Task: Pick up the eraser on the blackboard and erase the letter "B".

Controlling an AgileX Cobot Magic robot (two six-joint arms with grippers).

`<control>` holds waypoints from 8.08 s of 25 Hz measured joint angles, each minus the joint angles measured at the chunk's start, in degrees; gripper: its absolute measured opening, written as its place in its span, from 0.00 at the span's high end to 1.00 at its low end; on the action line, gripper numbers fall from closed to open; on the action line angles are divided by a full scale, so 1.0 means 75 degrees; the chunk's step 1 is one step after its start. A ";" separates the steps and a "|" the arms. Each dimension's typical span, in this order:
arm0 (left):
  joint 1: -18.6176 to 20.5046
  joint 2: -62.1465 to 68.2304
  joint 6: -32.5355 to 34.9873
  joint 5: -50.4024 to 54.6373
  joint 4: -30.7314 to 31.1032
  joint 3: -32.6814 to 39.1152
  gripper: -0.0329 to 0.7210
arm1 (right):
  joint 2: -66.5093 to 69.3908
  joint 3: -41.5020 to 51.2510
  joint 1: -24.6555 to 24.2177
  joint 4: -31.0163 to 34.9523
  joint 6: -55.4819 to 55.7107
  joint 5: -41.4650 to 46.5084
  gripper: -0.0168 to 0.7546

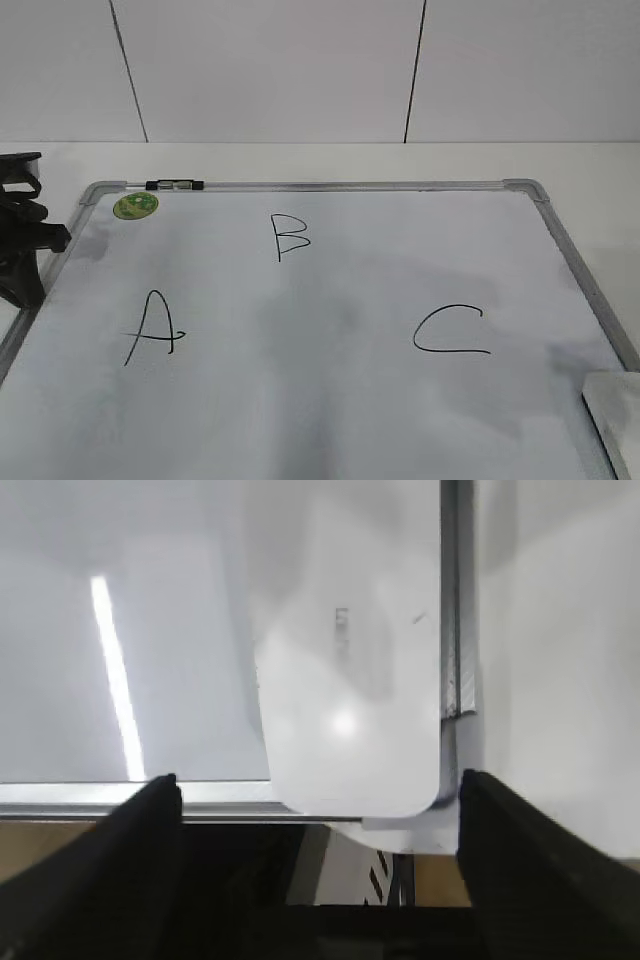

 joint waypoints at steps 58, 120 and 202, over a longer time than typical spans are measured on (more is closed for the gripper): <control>0.0017 0.0000 0.0013 0.0007 -0.0107 0.0000 0.93 | 0.2954 -0.0092 0.0000 -0.0185 -0.0405 -0.1570 0.28; 0.0017 0.0098 0.0027 0.0256 -0.0172 -0.0061 0.93 | 0.9133 -1.0802 0.2692 -0.0280 0.0165 0.0833 0.28; 0.0034 0.0115 0.0027 0.0537 -0.0130 -0.0094 0.92 | 1.0958 -1.2732 0.4344 -0.0645 0.0143 0.0698 0.28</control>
